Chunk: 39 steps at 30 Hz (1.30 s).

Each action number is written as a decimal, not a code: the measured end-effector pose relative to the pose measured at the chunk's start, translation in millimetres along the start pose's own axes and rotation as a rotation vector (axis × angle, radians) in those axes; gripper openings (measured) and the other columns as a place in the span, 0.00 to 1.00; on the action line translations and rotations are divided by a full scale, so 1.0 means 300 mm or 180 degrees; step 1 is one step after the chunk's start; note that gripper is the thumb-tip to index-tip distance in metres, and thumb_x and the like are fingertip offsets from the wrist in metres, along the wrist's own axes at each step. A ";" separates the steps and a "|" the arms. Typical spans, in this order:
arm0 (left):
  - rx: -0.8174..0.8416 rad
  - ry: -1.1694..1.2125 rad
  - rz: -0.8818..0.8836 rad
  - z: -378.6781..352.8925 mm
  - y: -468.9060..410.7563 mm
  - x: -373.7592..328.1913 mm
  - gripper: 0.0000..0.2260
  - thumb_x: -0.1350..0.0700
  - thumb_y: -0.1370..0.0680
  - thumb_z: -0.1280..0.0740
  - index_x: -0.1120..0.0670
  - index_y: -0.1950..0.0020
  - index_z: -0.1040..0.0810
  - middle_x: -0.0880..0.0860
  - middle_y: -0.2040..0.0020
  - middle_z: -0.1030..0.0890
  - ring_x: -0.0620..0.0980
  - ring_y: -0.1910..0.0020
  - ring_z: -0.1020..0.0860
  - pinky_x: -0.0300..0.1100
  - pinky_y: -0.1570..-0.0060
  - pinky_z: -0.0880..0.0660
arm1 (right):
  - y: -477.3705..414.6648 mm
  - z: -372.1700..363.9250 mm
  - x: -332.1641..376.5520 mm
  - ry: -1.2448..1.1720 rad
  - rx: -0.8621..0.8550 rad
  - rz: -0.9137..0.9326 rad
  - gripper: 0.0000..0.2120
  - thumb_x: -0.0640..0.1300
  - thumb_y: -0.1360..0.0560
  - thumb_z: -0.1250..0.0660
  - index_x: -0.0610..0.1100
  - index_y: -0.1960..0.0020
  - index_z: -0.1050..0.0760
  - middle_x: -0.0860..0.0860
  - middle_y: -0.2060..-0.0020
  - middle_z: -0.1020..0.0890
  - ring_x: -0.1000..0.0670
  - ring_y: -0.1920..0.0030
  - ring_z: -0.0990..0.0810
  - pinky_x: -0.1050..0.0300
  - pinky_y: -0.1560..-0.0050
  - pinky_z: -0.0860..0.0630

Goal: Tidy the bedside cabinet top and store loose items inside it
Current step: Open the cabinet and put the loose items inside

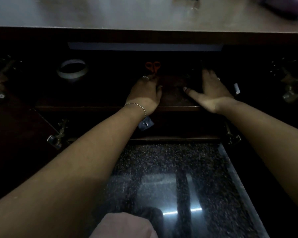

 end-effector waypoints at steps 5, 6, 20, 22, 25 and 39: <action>0.0435 -0.0453 0.0218 -0.023 -0.005 0.005 0.26 0.45 0.18 0.50 0.57 0.24 0.42 0.55 0.23 0.41 0.56 0.23 0.47 0.47 0.24 0.49 | -0.043 -0.041 0.051 0.0194 0.0143 0.0000 0.36 0.58 0.21 0.45 0.42 0.22 0.54 0.42 0.22 0.51 0.42 0.23 0.50 0.51 0.24 0.50; 0.0485 -0.0521 0.0252 -0.026 -0.007 0.005 0.26 0.44 0.18 0.51 0.56 0.24 0.44 0.53 0.22 0.42 0.55 0.23 0.48 0.49 0.24 0.50 | -0.057 -0.052 0.064 0.0241 0.0173 -0.0028 0.35 0.58 0.20 0.46 0.41 0.22 0.54 0.41 0.22 0.51 0.41 0.23 0.50 0.51 0.24 0.51; 0.0607 -0.0199 0.0615 -0.005 -0.037 0.021 0.30 0.43 0.22 0.41 0.58 0.25 0.41 0.58 0.26 0.36 0.56 0.25 0.39 0.51 0.26 0.43 | 0.017 0.007 0.168 0.0610 -0.0612 0.0410 0.36 0.59 0.22 0.43 0.36 0.24 0.48 0.37 0.25 0.42 0.39 0.24 0.46 0.49 0.23 0.50; 0.0658 0.0114 0.0640 0.025 -0.022 0.000 0.29 0.46 0.23 0.36 0.57 0.26 0.39 0.60 0.29 0.31 0.59 0.30 0.33 0.50 0.31 0.36 | 0.059 0.030 0.183 0.0706 -0.0797 0.0636 0.33 0.57 0.21 0.44 0.35 0.26 0.43 0.36 0.27 0.38 0.38 0.26 0.42 0.48 0.25 0.47; 0.0678 0.0389 0.0308 0.074 0.035 -0.067 0.27 0.51 0.24 0.35 0.54 0.27 0.38 0.60 0.32 0.27 0.60 0.34 0.28 0.48 0.35 0.30 | 0.142 0.073 0.188 0.0798 -0.1127 0.0997 0.26 0.53 0.22 0.42 0.37 0.30 0.36 0.38 0.32 0.30 0.39 0.31 0.33 0.48 0.29 0.38; -0.0701 0.0475 -0.1307 0.484 0.149 -0.490 0.10 0.50 0.24 0.38 0.49 0.45 0.23 0.51 0.58 0.16 0.56 0.56 0.19 0.50 0.59 0.23 | 0.349 0.476 0.202 0.0860 -0.2413 0.1221 0.14 0.48 0.25 0.40 0.42 0.43 0.27 0.42 0.43 0.24 0.46 0.43 0.30 0.49 0.43 0.38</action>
Point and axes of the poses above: each hand's wrist, its own y-axis away from the middle knuckle, its own z-axis out of the back of the hand, x = y × z, the point moved 4 cm from there along -y, towards the middle knuckle
